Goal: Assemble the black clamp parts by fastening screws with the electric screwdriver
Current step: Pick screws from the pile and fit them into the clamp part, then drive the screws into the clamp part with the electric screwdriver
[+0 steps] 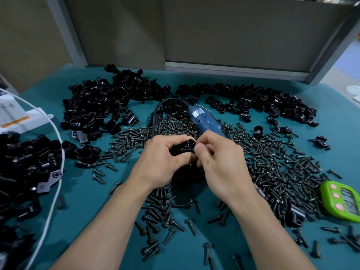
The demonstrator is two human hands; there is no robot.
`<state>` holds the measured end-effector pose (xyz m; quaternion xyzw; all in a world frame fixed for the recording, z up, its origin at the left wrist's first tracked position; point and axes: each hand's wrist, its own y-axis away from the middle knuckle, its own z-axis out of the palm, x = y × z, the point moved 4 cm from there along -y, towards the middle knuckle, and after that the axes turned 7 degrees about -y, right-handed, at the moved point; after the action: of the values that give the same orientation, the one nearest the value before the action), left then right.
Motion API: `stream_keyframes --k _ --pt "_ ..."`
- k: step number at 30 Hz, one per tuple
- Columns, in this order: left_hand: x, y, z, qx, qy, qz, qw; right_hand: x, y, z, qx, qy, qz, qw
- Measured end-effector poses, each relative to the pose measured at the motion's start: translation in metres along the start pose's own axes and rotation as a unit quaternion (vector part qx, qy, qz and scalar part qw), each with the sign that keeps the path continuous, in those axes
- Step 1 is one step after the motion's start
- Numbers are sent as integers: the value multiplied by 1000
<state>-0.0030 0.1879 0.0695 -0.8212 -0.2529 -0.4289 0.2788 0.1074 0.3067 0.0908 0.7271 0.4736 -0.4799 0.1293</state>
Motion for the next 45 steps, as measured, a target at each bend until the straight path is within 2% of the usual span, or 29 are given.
stream_keyframes --k 4,9,15,20,24,27,30,37,39,41,42,43,45 --pt "3 1 1 -2 0 15 1000 2 -2 3 22 12 38 999" --pt "-2 -1 -1 5 14 -13 1000 0 2 -8 3 -32 7 999" --pt "1 0 -1 9 13 -4 1000 -2 -4 -2 6 23 11 1000" --pt "1 -1 1 4 7 -7 1000 -2 1 -9 -7 -20 6 1000" --pt "3 1 2 1 0 13 1000 -4 -3 -4 -10 31 13 999" --pt "4 0 2 0 -3 15 1000 -1 -1 -5 -4 1 34 999" --pt "2 0 3 1 -1 7 1000 -4 2 -8 -16 -25 15 999" --pt "5 1 3 -3 4 14 1000 -1 -3 -1 21 31 38 999" --pt "3 0 3 1 14 -3 1000 -1 1 -12 81 46 16 996" --pt "-1 -1 1 7 29 -22 999 -1 0 -27 151 98 4 984" --pt "-2 -1 1 8 37 -33 999 1 -3 -32 161 134 16 978" --pt "-4 -1 1 9 43 -40 998 3 -7 -34 148 180 35 972" --pt "-5 0 1 8 51 -47 998 9 -15 -26 65 275 83 956"
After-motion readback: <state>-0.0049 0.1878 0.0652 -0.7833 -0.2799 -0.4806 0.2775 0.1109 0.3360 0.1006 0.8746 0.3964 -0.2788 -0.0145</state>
